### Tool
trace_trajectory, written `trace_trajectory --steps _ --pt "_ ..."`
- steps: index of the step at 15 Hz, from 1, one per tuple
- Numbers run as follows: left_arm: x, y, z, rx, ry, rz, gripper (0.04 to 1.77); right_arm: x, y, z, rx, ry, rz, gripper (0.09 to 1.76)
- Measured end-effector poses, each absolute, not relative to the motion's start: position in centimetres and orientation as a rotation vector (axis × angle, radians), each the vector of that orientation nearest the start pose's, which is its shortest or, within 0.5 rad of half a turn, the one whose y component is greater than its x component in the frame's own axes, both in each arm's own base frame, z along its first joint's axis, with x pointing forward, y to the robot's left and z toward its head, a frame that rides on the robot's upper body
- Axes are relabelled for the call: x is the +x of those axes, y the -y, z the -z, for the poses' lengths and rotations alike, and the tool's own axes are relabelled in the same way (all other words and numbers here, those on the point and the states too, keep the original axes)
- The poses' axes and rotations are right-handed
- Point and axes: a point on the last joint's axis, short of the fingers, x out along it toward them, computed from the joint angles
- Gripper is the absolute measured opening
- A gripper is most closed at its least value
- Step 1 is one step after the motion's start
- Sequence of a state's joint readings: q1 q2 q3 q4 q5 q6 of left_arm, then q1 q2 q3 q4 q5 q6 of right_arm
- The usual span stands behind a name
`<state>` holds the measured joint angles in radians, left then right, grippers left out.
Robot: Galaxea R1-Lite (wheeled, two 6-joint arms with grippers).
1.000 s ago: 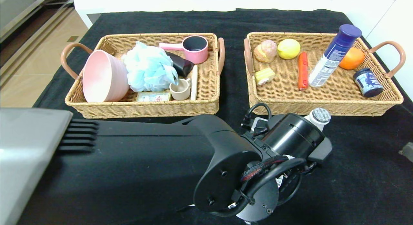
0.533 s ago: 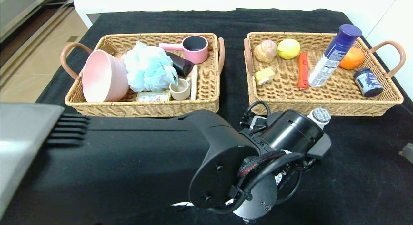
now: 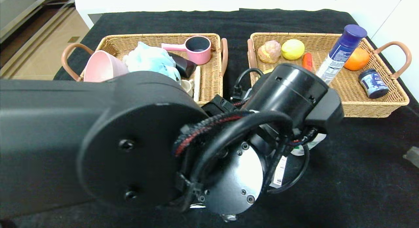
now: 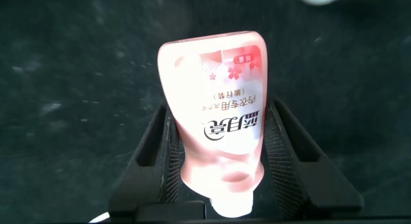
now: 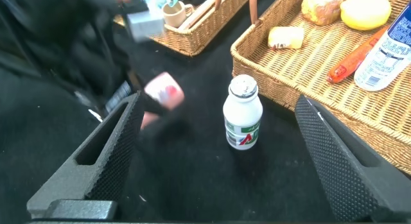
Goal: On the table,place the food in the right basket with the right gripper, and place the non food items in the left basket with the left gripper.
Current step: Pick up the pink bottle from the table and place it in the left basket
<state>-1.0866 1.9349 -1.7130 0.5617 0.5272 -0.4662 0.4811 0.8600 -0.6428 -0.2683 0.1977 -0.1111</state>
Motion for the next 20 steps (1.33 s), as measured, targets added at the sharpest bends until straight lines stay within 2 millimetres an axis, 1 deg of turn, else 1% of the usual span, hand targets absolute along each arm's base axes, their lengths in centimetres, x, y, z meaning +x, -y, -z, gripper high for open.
trace_trajectory --steps 3,9,12,16,20 --pt "18.3 30.5 -26.0 0.116 -0.612 0.381 0.85 8.1 -4.7 -26.8 -0.111 0.089 -0.676 1.71" --pt "20.2 27.5 -28.5 0.088 -0.548 0.328 0.85 8.1 -4.8 -26.6 -0.12 0.083 -0.679 1.71" --pt "21.6 25.8 -29.7 0.071 -0.498 0.318 0.85 8.1 -4.8 -26.6 -0.12 0.083 -0.68 1.71" --pt "23.5 23.7 -30.6 0.043 -0.46 0.288 0.85 8.1 -4.8 -26.6 -0.12 0.085 -0.68 1.71" --pt "25.2 22.3 -31.4 0.027 -0.395 0.267 0.85 8.1 -4.8 -26.6 -0.12 0.084 -0.68 1.71"
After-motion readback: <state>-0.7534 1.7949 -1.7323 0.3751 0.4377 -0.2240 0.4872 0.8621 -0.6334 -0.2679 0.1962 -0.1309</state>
